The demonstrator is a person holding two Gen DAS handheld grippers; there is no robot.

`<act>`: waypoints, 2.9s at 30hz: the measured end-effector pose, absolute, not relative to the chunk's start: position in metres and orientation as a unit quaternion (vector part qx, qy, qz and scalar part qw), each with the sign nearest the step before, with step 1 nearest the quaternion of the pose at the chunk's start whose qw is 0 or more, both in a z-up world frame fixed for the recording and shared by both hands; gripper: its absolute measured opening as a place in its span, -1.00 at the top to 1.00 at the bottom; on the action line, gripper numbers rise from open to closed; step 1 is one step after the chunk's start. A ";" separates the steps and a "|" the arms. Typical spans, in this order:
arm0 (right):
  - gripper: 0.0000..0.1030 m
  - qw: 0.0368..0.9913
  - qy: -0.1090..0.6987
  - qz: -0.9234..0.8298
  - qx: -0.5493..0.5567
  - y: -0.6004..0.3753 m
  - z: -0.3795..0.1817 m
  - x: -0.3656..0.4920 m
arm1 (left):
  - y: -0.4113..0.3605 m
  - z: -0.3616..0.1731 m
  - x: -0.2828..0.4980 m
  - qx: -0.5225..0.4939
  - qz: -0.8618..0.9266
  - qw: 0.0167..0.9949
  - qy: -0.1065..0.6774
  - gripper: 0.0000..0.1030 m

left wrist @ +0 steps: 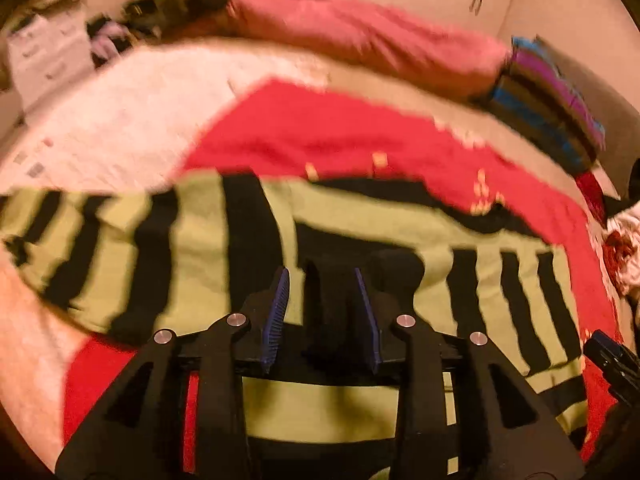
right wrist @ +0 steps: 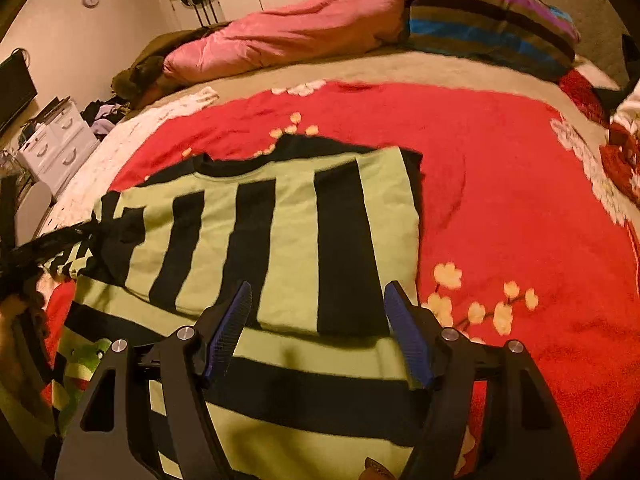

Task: Fold small clothes

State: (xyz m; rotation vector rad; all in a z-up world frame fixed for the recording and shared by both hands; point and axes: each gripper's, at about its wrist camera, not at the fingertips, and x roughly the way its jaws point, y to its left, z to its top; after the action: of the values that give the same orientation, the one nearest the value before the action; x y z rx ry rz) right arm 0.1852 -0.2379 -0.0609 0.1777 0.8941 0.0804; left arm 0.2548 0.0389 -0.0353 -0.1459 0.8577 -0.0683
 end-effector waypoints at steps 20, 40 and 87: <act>-0.30 0.868 0.490 0.038 0.072 -0.244 -0.109 0.213 | -0.007 -0.088 0.269 -0.031 -0.093 0.867 0.489 0.50; -0.66 0.901 0.419 0.049 0.100 -0.250 -0.039 0.171 | 0.005 -0.013 0.208 -0.049 -0.093 0.900 0.423 -0.76; -0.86 0.832 0.458 0.307 -0.054 0.031 -0.050 0.125 | 0.351 -0.062 0.189 -0.410 0.100 0.832 0.360 -0.16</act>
State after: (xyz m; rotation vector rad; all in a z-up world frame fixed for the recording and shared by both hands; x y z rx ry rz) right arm 0.1254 0.0307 -0.0500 -0.1147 0.9707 0.6516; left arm 0.1887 0.3511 -0.0623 -0.8686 0.7642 0.2112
